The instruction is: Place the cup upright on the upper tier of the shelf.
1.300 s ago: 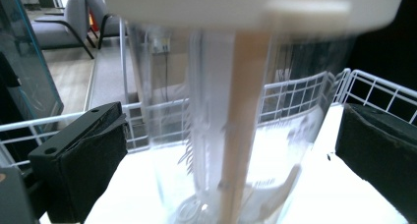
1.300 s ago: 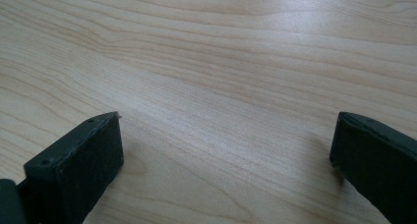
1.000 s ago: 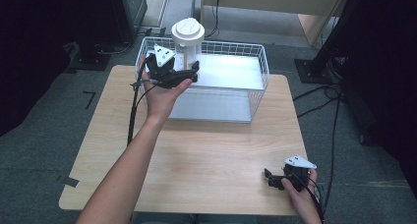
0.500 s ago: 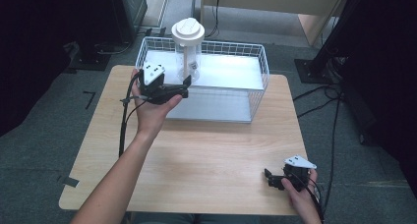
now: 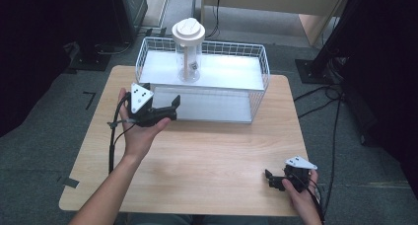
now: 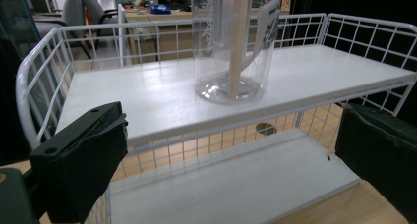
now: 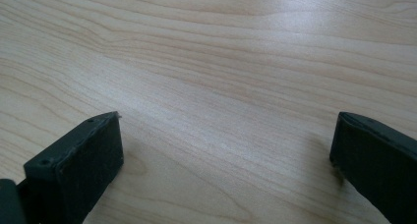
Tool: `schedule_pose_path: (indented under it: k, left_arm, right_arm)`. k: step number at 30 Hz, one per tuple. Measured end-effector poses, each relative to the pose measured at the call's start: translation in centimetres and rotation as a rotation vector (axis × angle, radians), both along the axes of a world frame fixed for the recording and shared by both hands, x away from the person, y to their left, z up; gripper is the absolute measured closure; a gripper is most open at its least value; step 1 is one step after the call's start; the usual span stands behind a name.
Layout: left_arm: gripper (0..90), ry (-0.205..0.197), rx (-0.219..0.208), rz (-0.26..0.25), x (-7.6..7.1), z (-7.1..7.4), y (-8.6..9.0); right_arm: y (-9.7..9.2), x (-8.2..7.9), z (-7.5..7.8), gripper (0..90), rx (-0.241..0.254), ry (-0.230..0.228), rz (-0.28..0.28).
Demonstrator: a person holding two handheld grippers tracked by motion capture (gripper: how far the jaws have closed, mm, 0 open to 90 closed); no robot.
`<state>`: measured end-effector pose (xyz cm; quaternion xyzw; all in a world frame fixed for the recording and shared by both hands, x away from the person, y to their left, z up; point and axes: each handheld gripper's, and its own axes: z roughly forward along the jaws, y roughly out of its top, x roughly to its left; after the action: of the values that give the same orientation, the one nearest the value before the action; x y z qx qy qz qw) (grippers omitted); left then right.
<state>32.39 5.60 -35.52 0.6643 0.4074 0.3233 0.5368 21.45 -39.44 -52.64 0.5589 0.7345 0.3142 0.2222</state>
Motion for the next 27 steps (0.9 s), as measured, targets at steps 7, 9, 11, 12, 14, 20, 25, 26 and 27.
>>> schedule_pose_path:
  k: [7, 9, 11, 12, 14, 20, 25, 26, 27]
  left_arm:
    - [0.0, 0.030, -0.037, -0.012, -2.0, -1.8, 2.0]
    - [0.0, 0.032, -0.027, -0.011, -2.6, -2.3, 2.6]
    - [0.0, 0.030, -0.013, -0.006, -3.1, -2.9, 3.2]
    - [0.0, 0.034, -0.009, -0.002, -3.3, -3.2, 3.5]
    - [0.0, 0.045, -0.015, 0.004, -3.8, -3.9, 4.2]
    - [0.0, 0.075, 0.015, 0.024, -5.1, -6.2, 6.1]
    - [0.0, 0.117, -0.008, 0.045, -5.9, -7.8, 7.3]
    - [0.0, 0.124, -0.002, 0.045, -6.1, -8.1, 7.5]
    - [0.0, 0.129, 0.000, 0.047, -6.3, -8.5, 7.6]
  right_arm:
    - [0.0, 0.0, 0.0, 0.0, 0.000, 0.000, 0.000]
    - [0.0, 0.0, 0.0, 0.0, 0.000, 0.000, -0.001]
    - [0.0, 0.0, 0.0, 0.0, 0.000, 0.000, 0.000]
    - [0.0, 0.0, 0.0, 0.0, 0.001, 0.000, -0.001]
    - [0.0, 0.0, 0.0, 0.0, 0.000, -0.001, 0.000]
    - [0.0, 0.0, 0.0, 0.0, 0.000, 0.001, -0.002]
    - [0.0, 0.0, 0.0, 0.0, -0.001, 0.001, -0.001]
    - [0.0, 0.0, 0.0, 0.0, -0.001, 0.001, -0.001]
    - [0.0, 0.0, 0.0, 0.0, 0.000, 0.001, -0.001]
